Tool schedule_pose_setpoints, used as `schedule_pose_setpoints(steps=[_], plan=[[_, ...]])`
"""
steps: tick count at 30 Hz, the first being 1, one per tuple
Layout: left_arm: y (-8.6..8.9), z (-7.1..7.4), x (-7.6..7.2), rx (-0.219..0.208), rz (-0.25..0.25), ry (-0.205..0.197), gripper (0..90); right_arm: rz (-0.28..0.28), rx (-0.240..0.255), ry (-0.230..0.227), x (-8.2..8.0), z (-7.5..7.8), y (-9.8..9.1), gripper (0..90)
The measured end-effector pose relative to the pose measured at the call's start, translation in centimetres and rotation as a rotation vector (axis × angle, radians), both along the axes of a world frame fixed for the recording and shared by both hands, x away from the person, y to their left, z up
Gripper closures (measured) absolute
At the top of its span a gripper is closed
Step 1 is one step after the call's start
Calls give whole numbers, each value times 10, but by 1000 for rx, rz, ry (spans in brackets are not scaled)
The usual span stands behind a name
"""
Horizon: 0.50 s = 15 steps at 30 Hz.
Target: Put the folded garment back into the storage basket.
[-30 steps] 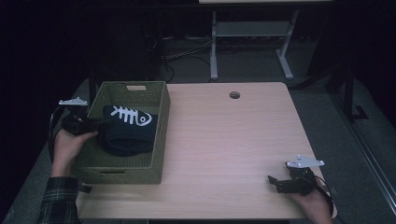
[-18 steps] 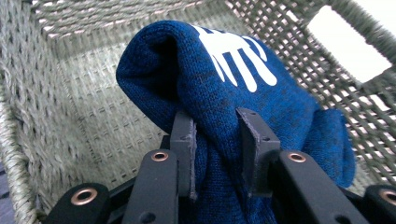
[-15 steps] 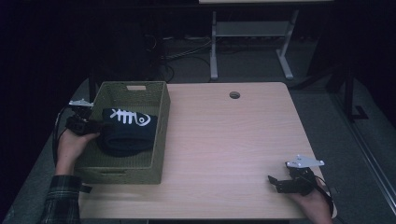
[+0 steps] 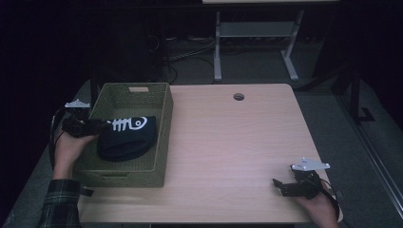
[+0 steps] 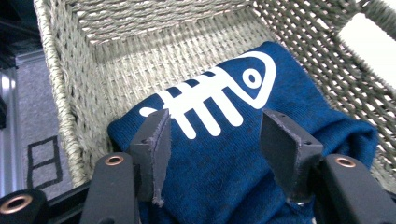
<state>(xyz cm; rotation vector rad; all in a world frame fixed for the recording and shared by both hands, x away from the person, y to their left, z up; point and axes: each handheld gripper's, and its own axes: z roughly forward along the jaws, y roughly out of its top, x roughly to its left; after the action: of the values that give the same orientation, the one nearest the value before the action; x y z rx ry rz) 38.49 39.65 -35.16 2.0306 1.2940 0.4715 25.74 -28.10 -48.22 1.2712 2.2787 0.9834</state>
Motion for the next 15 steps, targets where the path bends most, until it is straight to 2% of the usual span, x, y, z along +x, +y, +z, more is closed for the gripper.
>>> schedule_pose_setpoints(steps=[8, 15], plan=[[-9, 7, -6, -69, -18, -21, 297, 0, 0, 0, 0, 0, 0, 97], [-20, 13, -12, -87, -11, -48, 180, 0, 0, 0, 0, 0, 0, 97]])
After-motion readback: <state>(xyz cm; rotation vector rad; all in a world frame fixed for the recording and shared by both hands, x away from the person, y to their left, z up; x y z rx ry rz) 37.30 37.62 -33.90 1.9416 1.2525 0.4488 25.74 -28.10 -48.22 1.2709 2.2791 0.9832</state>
